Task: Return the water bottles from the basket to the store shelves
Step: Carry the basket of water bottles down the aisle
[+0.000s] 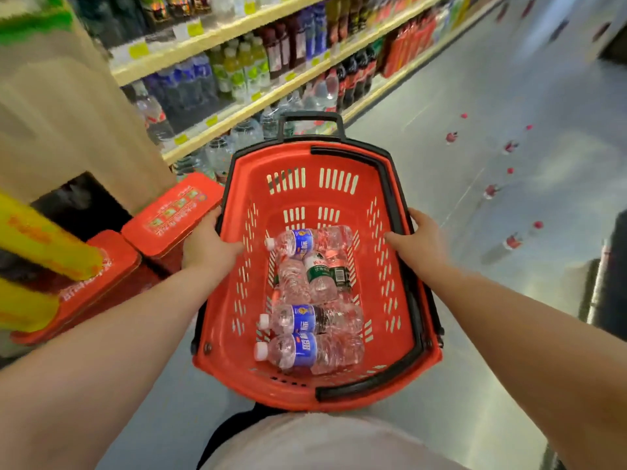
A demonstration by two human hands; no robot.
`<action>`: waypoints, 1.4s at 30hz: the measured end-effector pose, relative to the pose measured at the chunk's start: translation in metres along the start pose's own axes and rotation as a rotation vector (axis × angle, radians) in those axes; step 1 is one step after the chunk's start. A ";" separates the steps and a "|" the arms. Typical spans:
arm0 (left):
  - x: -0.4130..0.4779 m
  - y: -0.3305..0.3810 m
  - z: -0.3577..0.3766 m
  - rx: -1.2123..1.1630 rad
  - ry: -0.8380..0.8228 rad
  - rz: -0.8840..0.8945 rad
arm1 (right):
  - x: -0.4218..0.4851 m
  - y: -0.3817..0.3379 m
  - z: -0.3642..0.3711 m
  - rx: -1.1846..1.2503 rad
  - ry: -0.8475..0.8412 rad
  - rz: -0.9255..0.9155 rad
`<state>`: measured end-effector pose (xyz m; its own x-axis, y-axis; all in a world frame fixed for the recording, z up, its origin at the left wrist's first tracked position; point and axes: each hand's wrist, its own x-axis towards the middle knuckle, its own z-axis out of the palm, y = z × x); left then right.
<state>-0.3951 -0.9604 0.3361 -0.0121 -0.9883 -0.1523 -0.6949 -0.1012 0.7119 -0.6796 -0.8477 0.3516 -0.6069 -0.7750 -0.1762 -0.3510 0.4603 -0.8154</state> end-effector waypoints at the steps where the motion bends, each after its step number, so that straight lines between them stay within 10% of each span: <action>1: 0.029 0.014 0.009 0.004 -0.025 0.025 | 0.024 -0.003 0.000 0.017 0.025 0.025; 42: 0.832 0.543 0.462 0.253 -0.516 0.311 | 0.913 -0.039 -0.095 0.156 0.450 0.463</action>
<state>-1.1144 -1.7848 0.2791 -0.5396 -0.7790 -0.3195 -0.7503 0.2726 0.6023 -1.2882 -1.5320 0.2750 -0.9205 -0.2403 -0.3081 0.1047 0.6080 -0.7870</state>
